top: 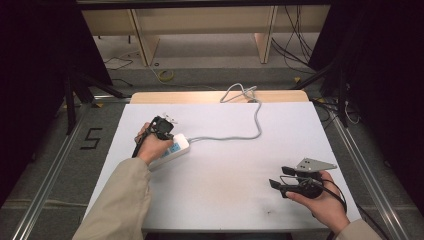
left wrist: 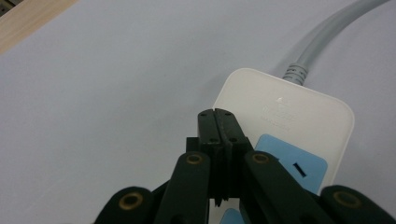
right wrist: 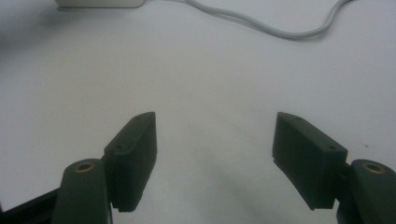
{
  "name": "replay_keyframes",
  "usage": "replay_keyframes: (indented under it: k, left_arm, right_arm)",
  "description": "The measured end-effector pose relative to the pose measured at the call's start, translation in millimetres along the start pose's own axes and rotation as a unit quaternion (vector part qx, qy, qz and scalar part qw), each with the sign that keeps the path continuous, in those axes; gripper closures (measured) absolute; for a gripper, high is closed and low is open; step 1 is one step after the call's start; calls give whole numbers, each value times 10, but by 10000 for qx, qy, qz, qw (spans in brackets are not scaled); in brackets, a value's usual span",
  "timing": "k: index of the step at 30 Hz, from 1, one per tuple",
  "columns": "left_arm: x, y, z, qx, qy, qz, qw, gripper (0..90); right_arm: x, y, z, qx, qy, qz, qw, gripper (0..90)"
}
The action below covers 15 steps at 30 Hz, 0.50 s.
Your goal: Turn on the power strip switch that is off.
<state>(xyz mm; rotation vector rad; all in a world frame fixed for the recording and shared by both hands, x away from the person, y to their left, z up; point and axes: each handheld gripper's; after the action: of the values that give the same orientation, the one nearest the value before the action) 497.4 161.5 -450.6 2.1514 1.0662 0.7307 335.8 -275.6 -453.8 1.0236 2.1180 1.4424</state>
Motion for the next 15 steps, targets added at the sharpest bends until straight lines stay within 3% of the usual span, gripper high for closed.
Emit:
replay_keyframes:
  k: [8,15]
  left_arm:
    - [0,5,4,19,-13,-8,10000,900]
    - [-31,46,23,170,18,246,9996,900]
  right_arm:
    - [2,0,2,1,3,-2,10000,313]
    - [6,1,1,-4,2,2,10000,312]
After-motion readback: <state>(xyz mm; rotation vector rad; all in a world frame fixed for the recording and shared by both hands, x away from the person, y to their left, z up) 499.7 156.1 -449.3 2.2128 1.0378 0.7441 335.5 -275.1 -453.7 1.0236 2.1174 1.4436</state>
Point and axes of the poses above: each handheld gripper's, and its own axes: z roughly forward along the jaws, y roughly out of its top, x roughly to its left, and after that the axes turned 13 degrees about -x, right-handed
